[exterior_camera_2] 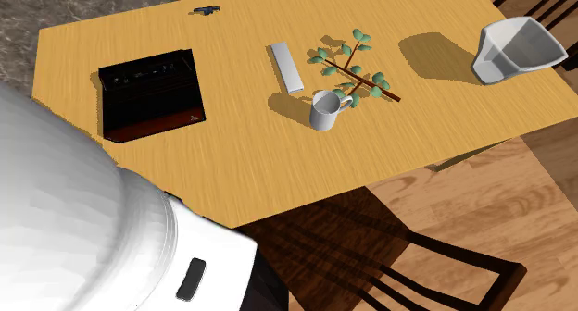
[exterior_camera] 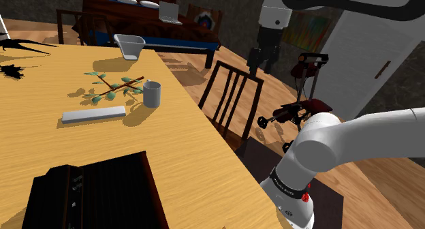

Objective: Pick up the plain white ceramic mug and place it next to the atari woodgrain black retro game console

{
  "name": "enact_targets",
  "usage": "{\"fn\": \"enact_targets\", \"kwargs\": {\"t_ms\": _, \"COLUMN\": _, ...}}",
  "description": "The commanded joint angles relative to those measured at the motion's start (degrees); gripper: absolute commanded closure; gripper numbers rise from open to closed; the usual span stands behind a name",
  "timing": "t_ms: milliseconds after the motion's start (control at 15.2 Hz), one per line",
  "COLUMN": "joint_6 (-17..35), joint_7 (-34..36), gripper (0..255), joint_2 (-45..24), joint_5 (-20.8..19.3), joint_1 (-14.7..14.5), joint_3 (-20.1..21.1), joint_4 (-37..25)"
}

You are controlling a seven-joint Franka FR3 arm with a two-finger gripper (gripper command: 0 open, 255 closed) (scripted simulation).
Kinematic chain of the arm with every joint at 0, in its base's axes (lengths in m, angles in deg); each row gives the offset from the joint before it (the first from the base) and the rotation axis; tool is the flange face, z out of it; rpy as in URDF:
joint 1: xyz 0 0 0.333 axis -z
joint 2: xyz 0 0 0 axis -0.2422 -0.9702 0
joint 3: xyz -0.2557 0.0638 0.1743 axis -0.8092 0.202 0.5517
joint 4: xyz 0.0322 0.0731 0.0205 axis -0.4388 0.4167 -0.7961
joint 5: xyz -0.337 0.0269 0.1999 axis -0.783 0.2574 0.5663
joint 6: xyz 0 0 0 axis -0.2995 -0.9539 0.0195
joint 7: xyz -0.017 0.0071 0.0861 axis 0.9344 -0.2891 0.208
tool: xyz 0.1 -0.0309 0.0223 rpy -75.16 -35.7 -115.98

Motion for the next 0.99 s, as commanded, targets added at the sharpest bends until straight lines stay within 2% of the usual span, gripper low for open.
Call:
{"fn": "enact_targets", "kwargs": {"t_ms": 0, "joint_6": 0.0, "joint_7": 0.0, "gripper": 0, "joint_2": 0.0, "joint_5": 0.0, "joint_1": 0.0, "joint_3": 0.0, "joint_4": 0.0}}
{"fn": "enact_targets", "kwargs": {"t_ms": 462, "joint_6": 11.73, "joint_7": 4.61, "gripper": 0, "joint_2": -11.66, "joint_5": 3.08, "joint_1": -1.62, "joint_3": 2.71, "joint_4": -1.12}}
{"fn": "enact_targets", "kwargs": {"t_ms": 924, "joint_6": 21.61, "joint_7": 8.55, "gripper": 0, "joint_2": -25.06, "joint_5": 4.89, "joint_1": -2.84, "joint_3": 5.2, "joint_4": -6.02}}
